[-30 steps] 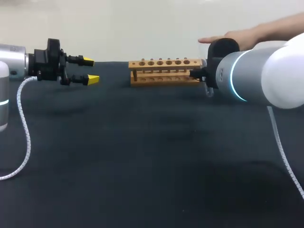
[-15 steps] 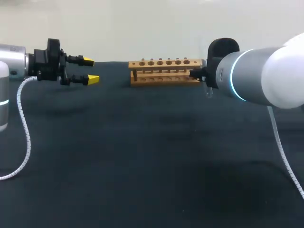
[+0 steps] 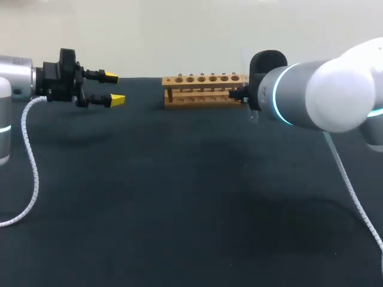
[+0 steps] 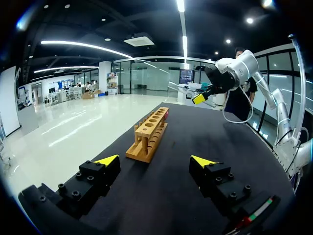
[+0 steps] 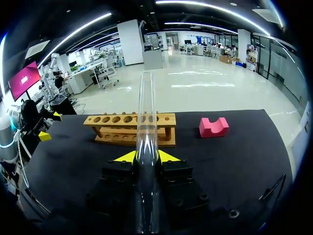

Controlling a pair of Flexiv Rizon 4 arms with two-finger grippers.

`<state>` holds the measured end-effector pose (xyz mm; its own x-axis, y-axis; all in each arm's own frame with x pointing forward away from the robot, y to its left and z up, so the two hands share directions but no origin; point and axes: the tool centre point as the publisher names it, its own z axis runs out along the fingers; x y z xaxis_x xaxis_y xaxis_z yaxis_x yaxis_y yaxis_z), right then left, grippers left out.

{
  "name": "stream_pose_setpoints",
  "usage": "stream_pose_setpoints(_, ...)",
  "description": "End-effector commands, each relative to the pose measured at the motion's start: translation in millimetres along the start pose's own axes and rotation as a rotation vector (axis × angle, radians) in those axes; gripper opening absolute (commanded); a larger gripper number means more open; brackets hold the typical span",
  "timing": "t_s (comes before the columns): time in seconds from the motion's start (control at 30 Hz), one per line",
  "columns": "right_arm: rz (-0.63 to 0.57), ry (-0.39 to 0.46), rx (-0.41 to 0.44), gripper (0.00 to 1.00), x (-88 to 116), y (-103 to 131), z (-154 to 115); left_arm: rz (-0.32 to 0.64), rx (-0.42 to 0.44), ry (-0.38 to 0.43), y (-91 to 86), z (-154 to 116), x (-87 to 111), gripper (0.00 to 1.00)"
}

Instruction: Grasp the test tube, adjust it, and insert it.

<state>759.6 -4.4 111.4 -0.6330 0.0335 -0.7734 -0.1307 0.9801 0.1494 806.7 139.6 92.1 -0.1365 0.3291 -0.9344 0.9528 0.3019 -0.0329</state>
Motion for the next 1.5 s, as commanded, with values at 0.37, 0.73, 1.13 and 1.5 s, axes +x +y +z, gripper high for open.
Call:
stream_pose_setpoints(0.37, -0.015, 0.051, 0.067, 0.0, 10.7, 8.0, 60.9, 0.003, -0.002, -0.005, -0.5, -0.1, 1.2, 1.0)
stream_pose_setpoints(0.73, -0.011, 0.082, 0.076, 0.0, 12.8, 6.5, 80.9, 0.003, -0.002, -0.005, -0.5, -0.1, 1.2, 1.0)
stream_pose_setpoints(1.13, -0.01, 0.108, 0.073, 0.0, 12.1, 4.5, 94.5, 0.003, -0.002, -0.005, -0.5, -0.1, 1.2, 1.0)
stream_pose_setpoints(1.5, 0.013, 0.162, 0.057, 0.0, 19.5, 1.6, 104.3, 0.003, -0.002, -0.005, -0.5, -0.1, 1.2, 1.0)
